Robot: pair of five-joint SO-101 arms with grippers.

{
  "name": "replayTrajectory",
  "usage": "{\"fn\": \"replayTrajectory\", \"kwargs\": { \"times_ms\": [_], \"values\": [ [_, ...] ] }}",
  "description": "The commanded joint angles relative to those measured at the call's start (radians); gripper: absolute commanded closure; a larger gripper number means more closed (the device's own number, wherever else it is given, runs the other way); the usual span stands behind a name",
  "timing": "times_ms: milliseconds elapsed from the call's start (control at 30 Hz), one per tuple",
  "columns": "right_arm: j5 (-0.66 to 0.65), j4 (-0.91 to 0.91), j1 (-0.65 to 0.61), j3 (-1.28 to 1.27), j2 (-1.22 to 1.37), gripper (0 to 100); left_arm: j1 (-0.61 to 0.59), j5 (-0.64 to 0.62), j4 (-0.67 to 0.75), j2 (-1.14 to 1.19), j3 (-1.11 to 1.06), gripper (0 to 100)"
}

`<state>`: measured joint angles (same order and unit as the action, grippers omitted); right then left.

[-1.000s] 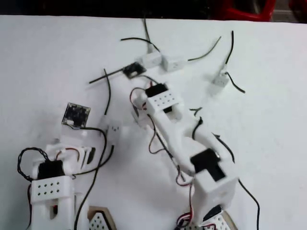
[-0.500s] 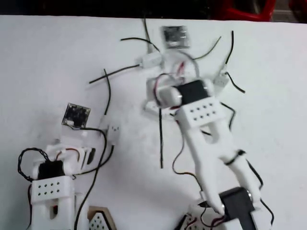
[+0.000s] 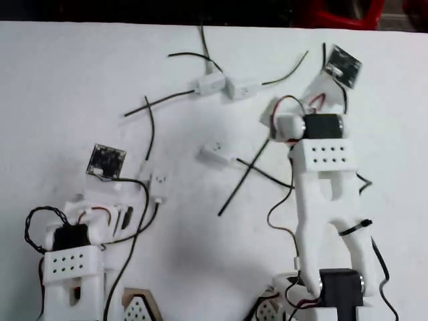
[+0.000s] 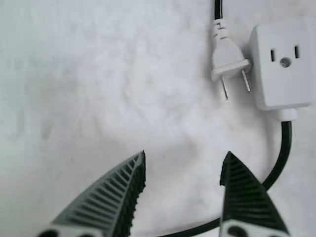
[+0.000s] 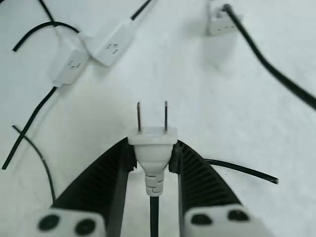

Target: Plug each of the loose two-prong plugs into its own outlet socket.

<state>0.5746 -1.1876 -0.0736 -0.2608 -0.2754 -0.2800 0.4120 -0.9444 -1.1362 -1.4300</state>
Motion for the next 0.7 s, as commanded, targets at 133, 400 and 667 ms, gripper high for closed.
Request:
{"fn": "replayTrajectory", "kwargs": {
  "times_ms": [133,400,667],
  "values": [
    [-0.003,-0.085,0.076,-0.052,-0.050,75.7,-0.010,0.008,0.023,-0.018,0.003,75],
    [-0.370,-0.128,0.119,-0.055,-0.124,76.9,-0.010,0.008,0.023,-0.018,0.003,75],
    [-1.122,-0.174,0.162,-0.058,-0.124,76.9,-0.010,0.008,0.023,-0.018,0.003,75]
  ]
}}
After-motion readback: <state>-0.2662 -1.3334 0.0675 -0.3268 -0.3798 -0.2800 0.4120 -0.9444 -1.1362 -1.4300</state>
